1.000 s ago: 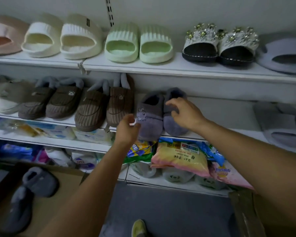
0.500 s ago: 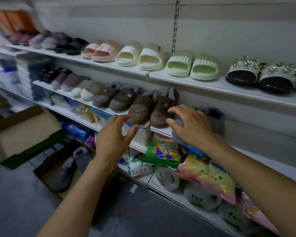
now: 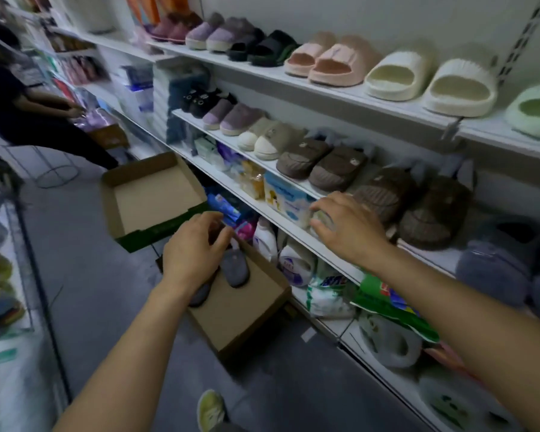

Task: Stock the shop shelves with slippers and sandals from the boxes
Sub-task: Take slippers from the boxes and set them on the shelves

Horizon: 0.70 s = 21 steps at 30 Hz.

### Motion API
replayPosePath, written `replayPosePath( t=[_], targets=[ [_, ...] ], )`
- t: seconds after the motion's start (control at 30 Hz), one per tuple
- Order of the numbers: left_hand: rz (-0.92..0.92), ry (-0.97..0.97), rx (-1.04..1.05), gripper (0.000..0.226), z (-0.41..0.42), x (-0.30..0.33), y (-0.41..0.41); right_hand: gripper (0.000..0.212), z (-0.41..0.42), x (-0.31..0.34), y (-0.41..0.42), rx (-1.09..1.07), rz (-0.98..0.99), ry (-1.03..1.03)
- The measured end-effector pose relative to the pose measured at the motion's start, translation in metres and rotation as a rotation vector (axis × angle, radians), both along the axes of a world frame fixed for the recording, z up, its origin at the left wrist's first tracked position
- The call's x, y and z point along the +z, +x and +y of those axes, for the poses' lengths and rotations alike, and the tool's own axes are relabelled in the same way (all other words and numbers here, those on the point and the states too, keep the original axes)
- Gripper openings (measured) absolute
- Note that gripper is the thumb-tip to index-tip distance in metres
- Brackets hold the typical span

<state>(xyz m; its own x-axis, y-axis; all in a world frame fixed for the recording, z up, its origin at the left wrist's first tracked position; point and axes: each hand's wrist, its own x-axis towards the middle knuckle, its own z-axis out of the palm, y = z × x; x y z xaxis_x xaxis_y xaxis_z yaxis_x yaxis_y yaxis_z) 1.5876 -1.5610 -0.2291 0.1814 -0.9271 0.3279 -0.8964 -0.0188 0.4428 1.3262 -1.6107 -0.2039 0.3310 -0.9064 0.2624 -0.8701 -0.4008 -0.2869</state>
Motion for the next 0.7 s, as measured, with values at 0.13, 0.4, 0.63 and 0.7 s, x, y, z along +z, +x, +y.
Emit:
replayPosePath(
  t=[0.13,0.4,0.63,0.7],
  targets=[
    [0.048,0.118,0.004,0.034,-0.053,-0.034,0.079,0.023,-0.055,-0.031,0.097,0.05,-0.013,0.087],
    [0.132,0.422,0.004,0.037,-0.142,-0.115,0.215,0.022,-0.157,-0.117,0.243,0.109,0.034,0.329],
    [0.336,0.675,0.116,0.038,-0.199,-0.21,0.269,0.029,-0.24,-0.214,0.313,0.211,0.201,0.578],
    [0.36,0.741,0.146,0.038,-0.218,-0.244,0.278,0.028,-0.267,-0.249,0.329,0.237,0.255,0.634]
  ],
)
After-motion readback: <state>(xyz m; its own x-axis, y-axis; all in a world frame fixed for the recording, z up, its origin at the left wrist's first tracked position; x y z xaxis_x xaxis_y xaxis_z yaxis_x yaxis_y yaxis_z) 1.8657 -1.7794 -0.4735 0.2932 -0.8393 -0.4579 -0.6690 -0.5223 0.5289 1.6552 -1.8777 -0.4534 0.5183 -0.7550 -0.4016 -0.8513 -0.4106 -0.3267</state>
